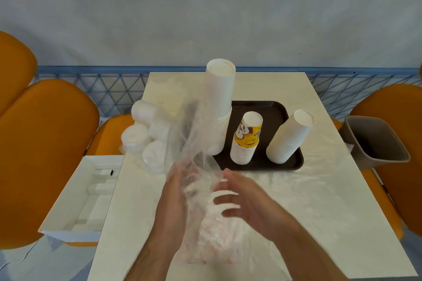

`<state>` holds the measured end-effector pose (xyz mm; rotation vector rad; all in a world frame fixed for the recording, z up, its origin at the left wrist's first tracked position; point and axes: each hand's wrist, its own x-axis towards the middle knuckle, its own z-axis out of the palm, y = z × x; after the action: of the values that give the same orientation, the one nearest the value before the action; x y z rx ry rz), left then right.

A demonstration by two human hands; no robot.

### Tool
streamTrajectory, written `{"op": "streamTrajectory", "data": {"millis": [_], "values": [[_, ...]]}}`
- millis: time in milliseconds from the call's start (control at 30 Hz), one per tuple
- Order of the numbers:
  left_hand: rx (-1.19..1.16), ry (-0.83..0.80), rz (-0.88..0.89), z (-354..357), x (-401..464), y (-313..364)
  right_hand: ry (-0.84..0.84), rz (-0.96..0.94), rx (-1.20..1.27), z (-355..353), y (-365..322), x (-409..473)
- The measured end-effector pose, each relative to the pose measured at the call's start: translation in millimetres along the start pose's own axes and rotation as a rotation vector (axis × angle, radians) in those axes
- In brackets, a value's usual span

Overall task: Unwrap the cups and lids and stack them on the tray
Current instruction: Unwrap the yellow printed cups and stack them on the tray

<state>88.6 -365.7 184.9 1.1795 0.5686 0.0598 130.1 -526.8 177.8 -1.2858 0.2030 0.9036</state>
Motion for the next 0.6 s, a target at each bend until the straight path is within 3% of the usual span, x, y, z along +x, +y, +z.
{"op": "streamTrajectory", "data": {"millis": [100,267,467,600], "values": [[0.030,-0.085,-0.023,6,-5,0,-0.130,0.041,0.162,14,9,0],[-0.019,-0.127,-0.016,9,-12,-3,0.035,-0.193,0.334,31,10,6],[-0.180,0.106,0.064,-5,-1,8,0.254,-0.452,0.066,12,3,0],[-0.153,0.180,0.156,-22,11,21,0.243,-0.493,-0.093,-3,-7,-13]]}}
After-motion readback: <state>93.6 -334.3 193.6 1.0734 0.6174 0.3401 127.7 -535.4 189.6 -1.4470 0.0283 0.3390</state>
